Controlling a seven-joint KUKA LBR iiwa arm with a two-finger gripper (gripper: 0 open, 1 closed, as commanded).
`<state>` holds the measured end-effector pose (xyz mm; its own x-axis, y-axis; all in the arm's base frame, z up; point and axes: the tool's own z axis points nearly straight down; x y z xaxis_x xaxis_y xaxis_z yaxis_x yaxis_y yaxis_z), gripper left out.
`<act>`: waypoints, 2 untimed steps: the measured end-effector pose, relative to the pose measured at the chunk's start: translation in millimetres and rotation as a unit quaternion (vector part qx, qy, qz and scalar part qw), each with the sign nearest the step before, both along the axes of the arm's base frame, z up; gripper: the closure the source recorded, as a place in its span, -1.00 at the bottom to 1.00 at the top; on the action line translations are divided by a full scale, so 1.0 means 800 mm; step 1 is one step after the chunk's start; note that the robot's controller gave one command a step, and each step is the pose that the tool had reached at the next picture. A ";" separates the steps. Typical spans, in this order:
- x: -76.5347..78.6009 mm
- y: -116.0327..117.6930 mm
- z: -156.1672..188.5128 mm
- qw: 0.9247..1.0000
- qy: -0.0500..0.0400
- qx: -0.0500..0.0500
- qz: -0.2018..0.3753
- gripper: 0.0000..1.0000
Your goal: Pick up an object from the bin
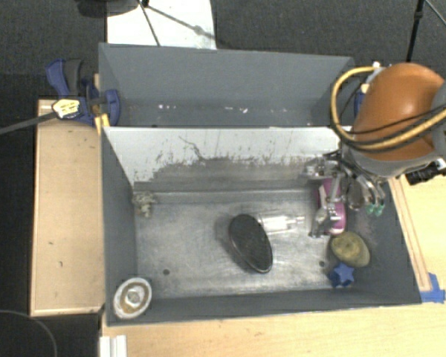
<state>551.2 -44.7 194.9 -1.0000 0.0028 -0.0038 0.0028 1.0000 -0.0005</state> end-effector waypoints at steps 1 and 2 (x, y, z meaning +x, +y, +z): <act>-0.048 0.062 -0.155 1.000 0.004 0.001 -0.025 -1.00; -0.011 0.126 -0.154 1.000 -0.001 0.001 0.007 -1.00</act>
Offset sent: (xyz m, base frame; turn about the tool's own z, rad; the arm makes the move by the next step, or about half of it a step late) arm -0.0370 0.0472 -0.1210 0.0523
